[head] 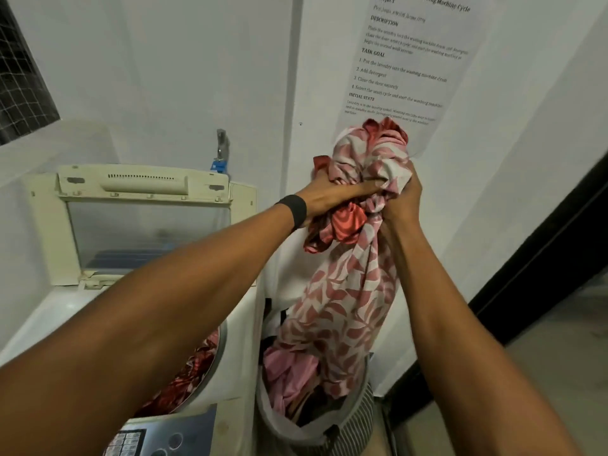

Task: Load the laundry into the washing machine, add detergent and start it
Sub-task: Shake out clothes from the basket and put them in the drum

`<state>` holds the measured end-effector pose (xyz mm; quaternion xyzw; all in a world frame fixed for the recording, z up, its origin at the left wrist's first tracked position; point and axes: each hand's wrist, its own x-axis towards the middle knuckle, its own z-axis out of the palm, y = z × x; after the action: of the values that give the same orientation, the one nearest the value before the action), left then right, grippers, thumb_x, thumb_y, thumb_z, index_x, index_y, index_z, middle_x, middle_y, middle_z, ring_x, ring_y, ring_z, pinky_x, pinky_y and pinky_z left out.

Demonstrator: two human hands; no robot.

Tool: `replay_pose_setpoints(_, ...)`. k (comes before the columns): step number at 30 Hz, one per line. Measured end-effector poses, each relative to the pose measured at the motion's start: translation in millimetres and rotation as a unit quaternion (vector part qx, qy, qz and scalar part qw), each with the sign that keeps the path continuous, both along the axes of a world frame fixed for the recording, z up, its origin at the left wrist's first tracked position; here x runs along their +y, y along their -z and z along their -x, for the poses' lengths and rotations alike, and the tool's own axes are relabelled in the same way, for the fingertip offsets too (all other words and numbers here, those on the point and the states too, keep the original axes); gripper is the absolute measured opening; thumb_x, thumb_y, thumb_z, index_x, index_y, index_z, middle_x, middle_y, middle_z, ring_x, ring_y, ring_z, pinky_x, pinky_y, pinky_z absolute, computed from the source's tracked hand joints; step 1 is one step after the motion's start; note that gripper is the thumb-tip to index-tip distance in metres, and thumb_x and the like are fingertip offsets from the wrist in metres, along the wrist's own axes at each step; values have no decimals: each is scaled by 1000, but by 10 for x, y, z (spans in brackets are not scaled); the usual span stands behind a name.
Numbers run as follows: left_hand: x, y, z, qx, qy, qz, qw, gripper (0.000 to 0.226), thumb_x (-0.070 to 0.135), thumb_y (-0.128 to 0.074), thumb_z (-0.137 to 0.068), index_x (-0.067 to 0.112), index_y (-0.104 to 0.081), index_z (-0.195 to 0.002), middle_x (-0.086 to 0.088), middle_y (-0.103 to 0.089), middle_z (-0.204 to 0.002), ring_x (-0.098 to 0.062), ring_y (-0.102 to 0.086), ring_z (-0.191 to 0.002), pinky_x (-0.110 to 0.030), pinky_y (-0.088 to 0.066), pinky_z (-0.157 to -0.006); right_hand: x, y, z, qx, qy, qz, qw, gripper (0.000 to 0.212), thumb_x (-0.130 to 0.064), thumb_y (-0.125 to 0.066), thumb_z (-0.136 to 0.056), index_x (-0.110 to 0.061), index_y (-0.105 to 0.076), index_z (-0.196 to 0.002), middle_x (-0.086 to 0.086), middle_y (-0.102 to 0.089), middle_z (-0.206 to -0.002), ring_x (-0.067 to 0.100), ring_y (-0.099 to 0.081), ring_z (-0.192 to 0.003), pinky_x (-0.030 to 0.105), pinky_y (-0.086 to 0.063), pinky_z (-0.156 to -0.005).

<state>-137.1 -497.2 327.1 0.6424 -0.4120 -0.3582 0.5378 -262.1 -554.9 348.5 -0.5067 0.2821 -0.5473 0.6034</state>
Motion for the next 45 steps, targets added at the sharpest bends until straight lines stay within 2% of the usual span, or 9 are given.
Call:
replay_pose_setpoints(4,46,82,127,109,-91,97,985,60,40,-90,-73,25,-66,-126,6,-76,-113,-10,-73,-102,-27,-57,-89,175,-6,-30,-14,-94,-30,995,25,2,-47,-99,-1,-68,-113,9,-69,-89,15,-68,-80,24,-59,-86)
replay_pose_setpoints(10,-8,117,145,120,-221,98,963,74,60,-81,-55,26,-71,-120,4,-77,-108,-19,-73,-101,-41,-57,-99,262,235,112,91,-50,124,987,16,-13,-58,-89,-18,-65,-103,-9,-68,-90,3,-64,-80,28,-53,-75)
replay_pose_setpoints(13,-21,86,76,118,-240,100,958,77,62,-81,-53,27,-70,-121,5,-76,-109,-19,-72,-101,-42,-57,-100,272,825,241,227,22,174,958,85,-52,-72,-87,-45,-23,-156,-10,-35,-160,12,-35,-147,42,-32,-120)
replay_pose_setpoints(15,-20,17,20,125,-236,107,958,80,63,-81,-53,26,-68,-123,5,-76,-110,-19,-72,-101,-41,-57,-100,282,1327,350,335,-40,100,936,112,-73,-72,-77,-51,3,-157,-15,-17,-167,10,-18,-152,54,-11,-126)
replay_pose_setpoints(18,-23,-37,-11,115,-229,105,961,76,61,-81,-56,27,-66,-122,6,-74,-112,-18,-71,-103,-40,-56,-101,326,1815,470,429,-169,25,887,88,-63,-78,-79,-37,-34,-151,-6,-47,-153,16,-44,-141,55,-29,-122)
replay_pose_setpoints(21,-34,51,-47,83,-244,86,962,78,63,-82,-55,28,-67,-122,6,-74,-114,-19,-71,-105,-42,-56,-101,211,1645,491,373,-178,10,911,40,-32,-76,-91,-27,-61,-128,4,-66,-133,18,-66,-112,38,-55,-98)
replay_pose_setpoints(29,200,329,-163,13,-251,40,967,79,65,-84,-54,35,-66,-125,10,-74,-117,-17,-69,-108,-42,-54,-103,24,562,213,-22,-110,-105,988,16,-28,-62,-99,-23,-65,-113,5,-73,-113,26,-71,-107,42,-59,-94)
replay_pose_setpoints(33,615,410,-272,7,-279,32,960,63,60,-86,-57,35,-70,-113,13,-76,-110,-13,-71,-105,-42,-55,-102,289,527,-178,-22,-194,-130,972,70,-48,-62,-81,-14,-51,-141,16,-66,-129,30,-67,-116,43,-55,-100)
replay_pose_setpoints(45,2765,1162,-1052,-5,-422,-92,902,76,64,-81,-70,31,-62,-136,10,-69,-129,-17,-66,-117,-39,-50,-109,1935,1452,-1465,93,-352,-107,925,71,-46,-69,-85,-15,-50,-145,9,-63,-137,28,-62,-126,52,-50,-108)
